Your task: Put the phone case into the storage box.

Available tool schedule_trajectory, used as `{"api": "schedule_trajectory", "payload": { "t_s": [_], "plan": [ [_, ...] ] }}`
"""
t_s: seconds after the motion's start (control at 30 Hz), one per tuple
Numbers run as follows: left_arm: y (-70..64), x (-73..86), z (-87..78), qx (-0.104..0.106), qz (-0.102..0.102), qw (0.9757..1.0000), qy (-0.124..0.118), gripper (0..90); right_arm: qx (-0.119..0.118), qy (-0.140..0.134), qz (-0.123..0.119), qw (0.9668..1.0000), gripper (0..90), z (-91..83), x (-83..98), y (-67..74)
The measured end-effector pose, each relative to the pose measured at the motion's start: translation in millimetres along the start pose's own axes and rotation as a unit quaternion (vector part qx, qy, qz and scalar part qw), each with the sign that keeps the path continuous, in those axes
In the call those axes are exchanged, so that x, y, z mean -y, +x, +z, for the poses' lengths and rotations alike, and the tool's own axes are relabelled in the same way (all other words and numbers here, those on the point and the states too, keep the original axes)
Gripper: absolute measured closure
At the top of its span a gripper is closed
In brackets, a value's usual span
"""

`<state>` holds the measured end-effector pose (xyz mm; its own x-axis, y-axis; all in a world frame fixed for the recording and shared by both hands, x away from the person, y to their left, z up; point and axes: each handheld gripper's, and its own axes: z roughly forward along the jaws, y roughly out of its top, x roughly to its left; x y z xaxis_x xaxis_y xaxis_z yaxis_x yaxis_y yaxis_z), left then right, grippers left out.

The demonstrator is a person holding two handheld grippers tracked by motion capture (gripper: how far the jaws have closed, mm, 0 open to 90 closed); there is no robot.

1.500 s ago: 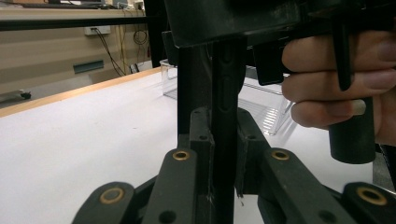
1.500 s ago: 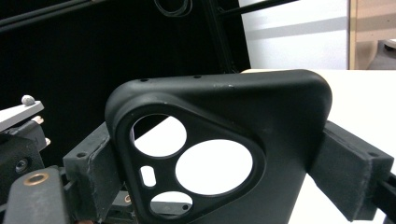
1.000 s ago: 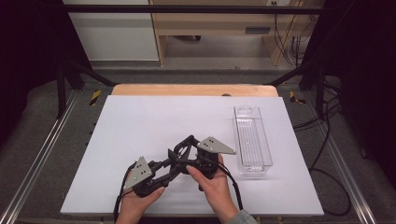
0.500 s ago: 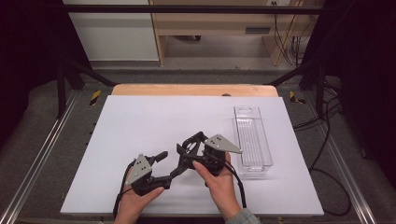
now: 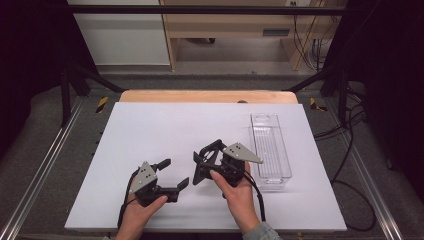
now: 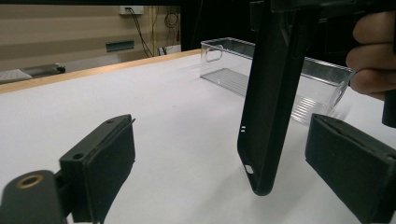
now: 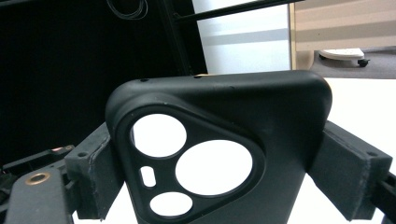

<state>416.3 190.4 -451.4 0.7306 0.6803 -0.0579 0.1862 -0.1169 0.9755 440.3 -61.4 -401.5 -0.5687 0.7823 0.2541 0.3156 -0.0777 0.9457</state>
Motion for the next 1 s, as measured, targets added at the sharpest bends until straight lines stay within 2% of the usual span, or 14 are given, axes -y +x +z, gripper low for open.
{"api": "schedule_trajectory", "payload": {
  "t_s": [0.43,0.6,0.83,1.0],
  "plan": [
    [13.7,1.4,-4.8,-0.014,-0.010,0.9998,-0.006,4.8,0.006,-0.004,0.002,1.0000,13.7,-0.9,0.8,-7.3],
    [15.8,0.3,-8.5,-0.020,-0.002,0.9997,-0.010,4.5,0.009,-0.002,0.000,1.0000,13.7,-1.7,2.3,-7.0],
    [21.6,1.2,-11.5,-0.024,-0.007,0.9996,-0.016,4.3,0.011,-0.004,-0.003,0.9999,13.7,-1.7,1.0,-6.7],
    [23.7,0.7,-12.2,-0.035,-0.003,0.9992,-0.017,4.3,0.012,-0.001,-0.002,0.9999,13.7,-0.5,2.5,-8.5]
  ]
}}
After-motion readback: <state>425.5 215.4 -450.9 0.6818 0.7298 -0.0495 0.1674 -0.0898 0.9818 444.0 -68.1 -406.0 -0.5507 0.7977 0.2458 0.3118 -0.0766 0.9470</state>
